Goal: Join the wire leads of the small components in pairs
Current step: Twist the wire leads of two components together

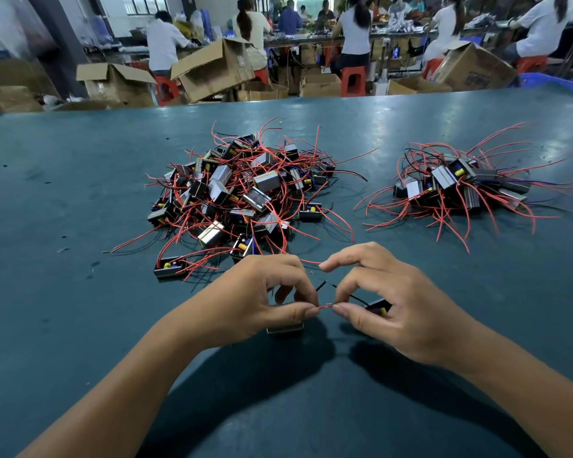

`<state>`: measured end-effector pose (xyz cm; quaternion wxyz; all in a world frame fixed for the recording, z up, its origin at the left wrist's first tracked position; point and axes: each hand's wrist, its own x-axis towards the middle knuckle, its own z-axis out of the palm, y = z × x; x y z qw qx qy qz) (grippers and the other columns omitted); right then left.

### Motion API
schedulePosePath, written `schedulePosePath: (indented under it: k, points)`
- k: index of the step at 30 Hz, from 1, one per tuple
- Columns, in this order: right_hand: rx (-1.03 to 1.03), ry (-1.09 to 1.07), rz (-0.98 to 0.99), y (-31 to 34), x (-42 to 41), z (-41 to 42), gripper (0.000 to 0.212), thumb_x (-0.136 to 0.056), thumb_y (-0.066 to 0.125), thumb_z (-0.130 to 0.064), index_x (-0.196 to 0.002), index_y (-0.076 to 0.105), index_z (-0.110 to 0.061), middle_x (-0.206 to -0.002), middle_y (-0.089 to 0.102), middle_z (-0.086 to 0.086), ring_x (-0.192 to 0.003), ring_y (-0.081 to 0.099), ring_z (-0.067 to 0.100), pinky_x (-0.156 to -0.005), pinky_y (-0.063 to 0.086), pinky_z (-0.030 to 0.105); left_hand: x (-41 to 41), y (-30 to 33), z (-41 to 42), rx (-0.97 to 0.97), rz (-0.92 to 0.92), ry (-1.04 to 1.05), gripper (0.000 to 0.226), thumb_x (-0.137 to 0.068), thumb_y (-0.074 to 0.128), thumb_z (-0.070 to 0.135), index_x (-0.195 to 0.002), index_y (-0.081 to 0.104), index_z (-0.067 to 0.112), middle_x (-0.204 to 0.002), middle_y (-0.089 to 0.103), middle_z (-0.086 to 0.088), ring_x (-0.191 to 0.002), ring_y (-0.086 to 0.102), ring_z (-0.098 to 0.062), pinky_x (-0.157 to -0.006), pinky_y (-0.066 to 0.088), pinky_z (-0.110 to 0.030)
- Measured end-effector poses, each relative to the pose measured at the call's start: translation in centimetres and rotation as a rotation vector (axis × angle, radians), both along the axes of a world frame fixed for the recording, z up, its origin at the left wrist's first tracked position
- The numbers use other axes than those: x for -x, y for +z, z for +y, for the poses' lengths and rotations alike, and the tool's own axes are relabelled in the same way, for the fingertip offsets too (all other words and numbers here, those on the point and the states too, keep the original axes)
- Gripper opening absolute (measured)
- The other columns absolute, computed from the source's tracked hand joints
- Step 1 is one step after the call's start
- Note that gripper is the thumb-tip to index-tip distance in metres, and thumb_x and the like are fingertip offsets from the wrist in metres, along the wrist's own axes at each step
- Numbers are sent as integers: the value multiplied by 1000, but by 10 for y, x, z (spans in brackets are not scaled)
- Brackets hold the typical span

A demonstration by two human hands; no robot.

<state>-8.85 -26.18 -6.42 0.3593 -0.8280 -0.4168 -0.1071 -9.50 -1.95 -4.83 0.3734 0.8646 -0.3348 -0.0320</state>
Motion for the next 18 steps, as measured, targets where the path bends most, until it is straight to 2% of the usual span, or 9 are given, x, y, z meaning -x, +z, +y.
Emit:
schedulePosePath:
  k: [3, 5, 8, 12, 15, 18]
  points:
    - [-104, -39, 92, 1, 3, 1, 6, -88, 65, -26, -90, 64, -20, -121, 62, -13, -120, 54, 10, -99, 36, 16, 1, 1, 0, 94, 8, 43, 13, -92, 71, 30, -85, 70, 19, -82, 60, 5, -71, 54, -16, -65, 45, -38]
    - [-179, -96, 138, 2, 5, 2, 9, -87, 62, -31, -93, 60, -25, -115, 64, -17, -113, 57, 9, -93, 38, 14, 1, 2, -1, 149, -4, 112, 12, -91, 71, 33, -86, 68, 22, -81, 60, 6, -69, 53, -16, -65, 45, -41]
    - [-194, -146, 146, 1, 4, 5, 9, -86, 66, -26, -94, 61, -26, -108, 67, -18, -106, 59, 5, -88, 41, 14, 2, 0, -3, 139, 18, 137, 15, -86, 73, 38, -93, 71, 25, -84, 61, 10, -72, 54, -20, -66, 45, -39]
    - [-176, -132, 167, 0, 3, 7, 2, -87, 65, -22, -85, 66, -22, -101, 68, -17, -103, 62, 6, -88, 44, 19, 3, -3, -9, 77, 23, 102, 7, -90, 73, 32, -88, 69, 26, -82, 59, 17, -73, 53, -12, -67, 41, -20]
    - [-153, -139, 145, 0, 2, 6, 5, -88, 64, -21, -84, 65, -19, -99, 68, -16, -101, 62, 7, -87, 45, 23, 3, -3, -9, 58, -21, 116, 9, -92, 72, 23, -85, 67, 27, -81, 58, 18, -74, 54, -10, -70, 43, -22]
    - [-136, -152, 155, 0, 0, 5, 5, -91, 66, -18, -86, 66, -20, -99, 68, -17, -101, 62, 7, -88, 45, 25, 2, -1, -7, 25, -49, 137, 10, -93, 71, 23, -85, 67, 29, -80, 59, 17, -75, 56, -12, -70, 46, -29]
